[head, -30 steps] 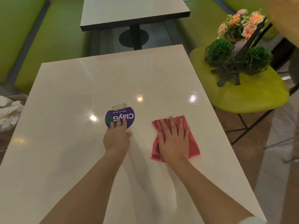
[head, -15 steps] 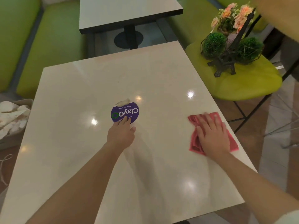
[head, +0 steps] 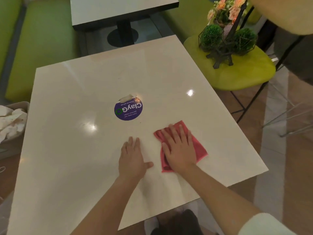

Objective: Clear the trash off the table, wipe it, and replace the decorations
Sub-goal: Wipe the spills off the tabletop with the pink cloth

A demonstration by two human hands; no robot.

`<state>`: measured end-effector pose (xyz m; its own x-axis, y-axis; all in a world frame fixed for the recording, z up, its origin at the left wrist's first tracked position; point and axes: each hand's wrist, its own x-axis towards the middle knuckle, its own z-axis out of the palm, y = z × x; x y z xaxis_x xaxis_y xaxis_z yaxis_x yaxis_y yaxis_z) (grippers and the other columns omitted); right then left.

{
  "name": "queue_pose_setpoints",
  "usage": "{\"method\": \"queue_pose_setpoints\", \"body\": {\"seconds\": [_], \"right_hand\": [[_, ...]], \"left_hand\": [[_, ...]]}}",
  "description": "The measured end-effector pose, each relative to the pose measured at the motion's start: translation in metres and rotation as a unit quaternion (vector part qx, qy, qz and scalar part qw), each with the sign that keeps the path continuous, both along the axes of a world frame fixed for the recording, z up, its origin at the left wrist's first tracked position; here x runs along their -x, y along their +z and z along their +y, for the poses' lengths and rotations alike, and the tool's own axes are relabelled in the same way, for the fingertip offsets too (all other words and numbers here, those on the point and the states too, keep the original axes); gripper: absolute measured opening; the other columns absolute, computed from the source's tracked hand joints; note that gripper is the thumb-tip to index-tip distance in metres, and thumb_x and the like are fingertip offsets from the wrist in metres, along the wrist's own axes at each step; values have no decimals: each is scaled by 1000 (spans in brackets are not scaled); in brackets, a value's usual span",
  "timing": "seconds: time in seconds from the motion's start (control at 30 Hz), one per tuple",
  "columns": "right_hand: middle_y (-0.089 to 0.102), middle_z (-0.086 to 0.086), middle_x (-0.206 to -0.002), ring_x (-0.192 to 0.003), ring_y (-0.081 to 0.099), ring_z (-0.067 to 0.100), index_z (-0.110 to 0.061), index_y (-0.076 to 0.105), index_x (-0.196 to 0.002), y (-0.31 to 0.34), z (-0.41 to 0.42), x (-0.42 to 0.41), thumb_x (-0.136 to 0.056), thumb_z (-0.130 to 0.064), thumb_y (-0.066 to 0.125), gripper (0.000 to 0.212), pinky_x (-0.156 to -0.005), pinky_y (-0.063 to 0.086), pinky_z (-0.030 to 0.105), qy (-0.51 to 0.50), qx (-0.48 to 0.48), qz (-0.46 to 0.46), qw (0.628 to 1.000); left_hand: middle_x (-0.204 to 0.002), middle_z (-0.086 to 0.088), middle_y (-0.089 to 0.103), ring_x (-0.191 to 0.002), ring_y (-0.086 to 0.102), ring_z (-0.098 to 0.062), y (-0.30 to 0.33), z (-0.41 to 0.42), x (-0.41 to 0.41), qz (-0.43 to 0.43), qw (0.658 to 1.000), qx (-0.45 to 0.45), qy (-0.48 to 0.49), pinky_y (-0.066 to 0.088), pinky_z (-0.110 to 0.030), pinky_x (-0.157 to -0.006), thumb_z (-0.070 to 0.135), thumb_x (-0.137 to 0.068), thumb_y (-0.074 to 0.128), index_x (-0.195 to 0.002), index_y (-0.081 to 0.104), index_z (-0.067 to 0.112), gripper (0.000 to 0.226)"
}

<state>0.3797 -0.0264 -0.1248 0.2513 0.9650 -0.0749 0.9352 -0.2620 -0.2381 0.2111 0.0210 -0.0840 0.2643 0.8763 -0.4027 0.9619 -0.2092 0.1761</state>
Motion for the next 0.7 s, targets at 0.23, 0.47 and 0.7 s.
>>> {"method": "queue_pose_setpoints", "body": {"seconds": [0.23,0.47,0.7], "right_hand": [[17,-14,-161,-151,4,17,-43,26,-150,-6,-18,-10,-102,-47,20,49,-121,1,43,45,-3,5,999],[11,-11,-163,-151,0,19,-41,17,-153,-2,-49,-122,-100,-51,11,54,-122,1,45,-184,41,-23,982],[21,-5,-162,-151,6,27,-40,28,-151,6,-49,-27,-99,-49,18,53,-121,0,48,-146,19,-17,989]], "left_hand": [[-162,-4,-16,-150,-10,-24,3,-4,-6,23,1000,17,8,19,-37,-120,52,-90,58,-155,-9,16,100],[-162,-2,-17,-150,-12,-23,6,-5,-6,17,1000,22,9,18,-37,-121,48,-93,57,-155,-11,18,97],[-162,-2,-16,-150,-12,-23,3,-4,-3,-5,1000,21,16,14,-39,-121,46,-92,58,-155,-9,17,96]]}}
